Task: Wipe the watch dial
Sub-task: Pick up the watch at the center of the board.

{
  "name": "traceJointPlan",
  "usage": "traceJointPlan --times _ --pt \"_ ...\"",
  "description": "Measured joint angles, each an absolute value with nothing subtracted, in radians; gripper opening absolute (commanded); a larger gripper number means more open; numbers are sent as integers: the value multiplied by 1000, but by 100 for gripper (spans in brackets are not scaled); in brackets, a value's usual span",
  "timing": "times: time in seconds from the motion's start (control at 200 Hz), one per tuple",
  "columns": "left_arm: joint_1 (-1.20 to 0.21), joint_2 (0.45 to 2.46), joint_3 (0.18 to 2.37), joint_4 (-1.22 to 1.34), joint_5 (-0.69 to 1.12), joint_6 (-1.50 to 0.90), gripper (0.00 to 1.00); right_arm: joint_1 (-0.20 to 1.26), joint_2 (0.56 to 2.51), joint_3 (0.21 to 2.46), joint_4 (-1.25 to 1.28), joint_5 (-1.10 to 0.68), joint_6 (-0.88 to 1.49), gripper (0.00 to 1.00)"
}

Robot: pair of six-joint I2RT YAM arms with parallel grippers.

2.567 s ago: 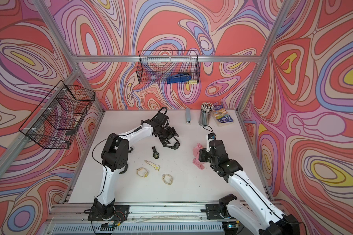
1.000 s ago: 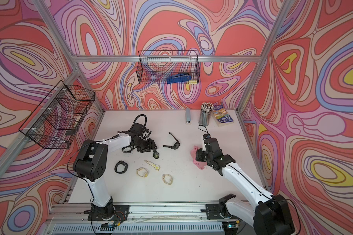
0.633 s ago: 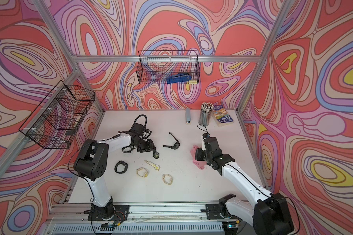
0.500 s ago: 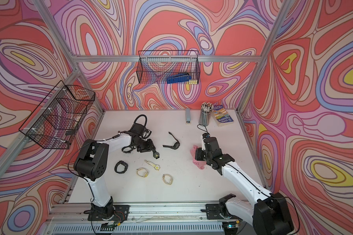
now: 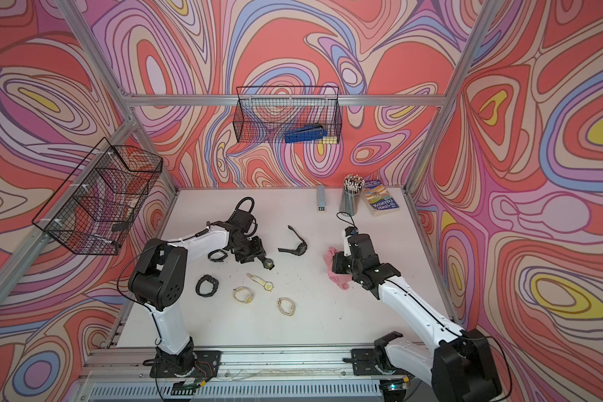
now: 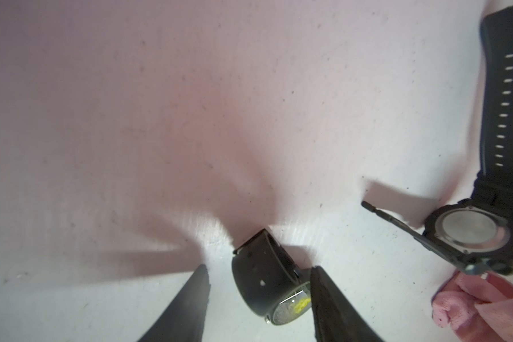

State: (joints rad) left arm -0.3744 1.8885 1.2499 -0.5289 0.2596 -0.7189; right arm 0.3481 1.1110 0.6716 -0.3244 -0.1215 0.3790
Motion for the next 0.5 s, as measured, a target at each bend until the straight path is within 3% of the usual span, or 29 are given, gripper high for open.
traceJointPlan --times 0.496 --pt "-373 1868 1303 -594 263 -297 54 348 1103 649 -302 -138 383 0"
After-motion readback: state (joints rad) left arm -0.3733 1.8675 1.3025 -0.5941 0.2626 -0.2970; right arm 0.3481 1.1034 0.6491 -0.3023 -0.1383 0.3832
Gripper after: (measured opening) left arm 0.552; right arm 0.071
